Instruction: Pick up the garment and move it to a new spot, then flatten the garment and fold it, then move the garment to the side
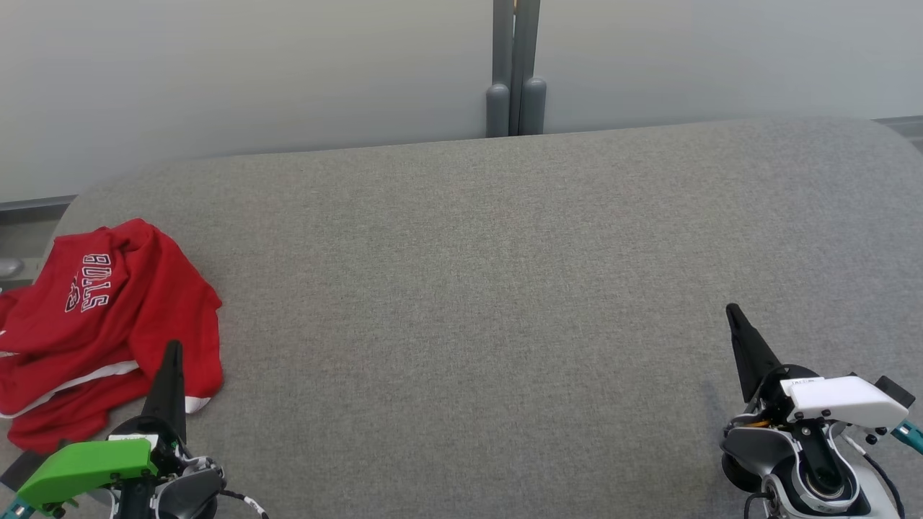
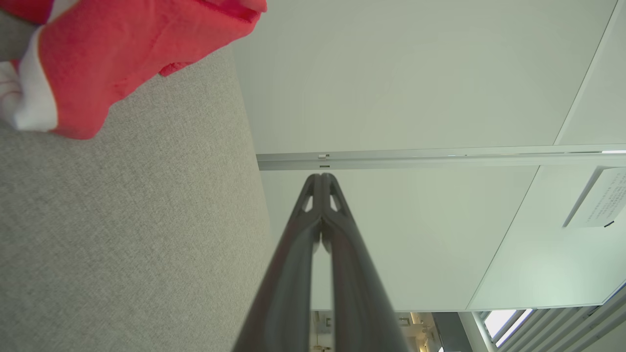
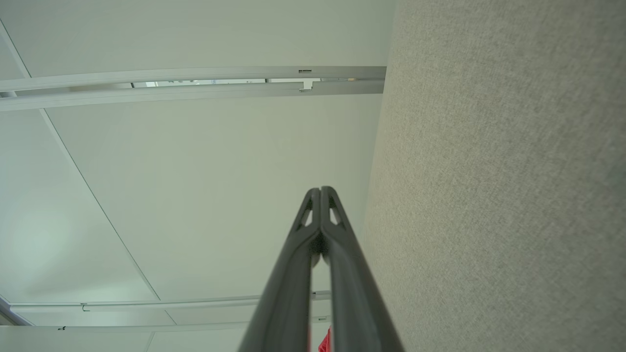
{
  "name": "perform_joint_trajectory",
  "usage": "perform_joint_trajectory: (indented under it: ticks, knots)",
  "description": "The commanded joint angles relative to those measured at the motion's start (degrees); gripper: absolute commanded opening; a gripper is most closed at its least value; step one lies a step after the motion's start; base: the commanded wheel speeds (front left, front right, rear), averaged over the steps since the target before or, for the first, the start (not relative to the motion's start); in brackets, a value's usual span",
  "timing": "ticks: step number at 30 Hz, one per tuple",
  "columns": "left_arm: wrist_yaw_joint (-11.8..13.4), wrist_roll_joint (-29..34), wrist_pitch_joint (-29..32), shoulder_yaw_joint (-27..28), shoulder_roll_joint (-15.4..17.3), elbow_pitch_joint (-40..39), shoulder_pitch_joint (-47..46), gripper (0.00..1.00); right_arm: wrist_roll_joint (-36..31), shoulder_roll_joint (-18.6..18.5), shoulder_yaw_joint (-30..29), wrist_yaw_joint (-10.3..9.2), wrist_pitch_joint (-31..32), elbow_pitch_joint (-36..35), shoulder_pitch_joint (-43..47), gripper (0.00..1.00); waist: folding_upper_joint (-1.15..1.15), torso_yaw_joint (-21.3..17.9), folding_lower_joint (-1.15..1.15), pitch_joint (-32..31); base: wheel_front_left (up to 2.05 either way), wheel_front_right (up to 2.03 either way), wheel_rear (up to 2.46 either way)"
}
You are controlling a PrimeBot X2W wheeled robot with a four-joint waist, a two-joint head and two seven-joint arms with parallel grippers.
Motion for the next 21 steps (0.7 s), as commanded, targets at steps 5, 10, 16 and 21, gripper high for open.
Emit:
perform_joint_trajectory:
  ticks: [5,10,16,21]
  knots:
    - [-0.3,0.0,0.2,0.2,0.4,-0.3,-0.7,0.00,0.2,-0.3,-0.2,0.02,0.2,-0.2,0.7,0.00,0.00,0.0,0.00,0.0,0.00,0.00,0.00]
    - [-0.3,0.0,0.2,0.2,0.4,-0.3,-0.7,0.00,0.2,-0.3,-0.2,0.02,0.2,-0.2,0.7,0.00,0.00,0.0,0.00,0.0,0.00,0.00,0.00]
    - [-0.3,0.0,0.2,0.2,0.4,-0.3,-0.7,0.00,0.2,-0.3,-0.2,0.02,0.2,-0.2,0.7,0.00,0.00,0.0,0.00,0.0,0.00,0.00,0.00]
    - [-0.3,0.0,0.2,0.2,0.4,-0.3,-0.7,0.00,0.2,-0.3,-0.2,0.02,0.2,-0.2,0.7,0.00,0.00,0.0,0.00,0.0,0.00,0.00,0.00]
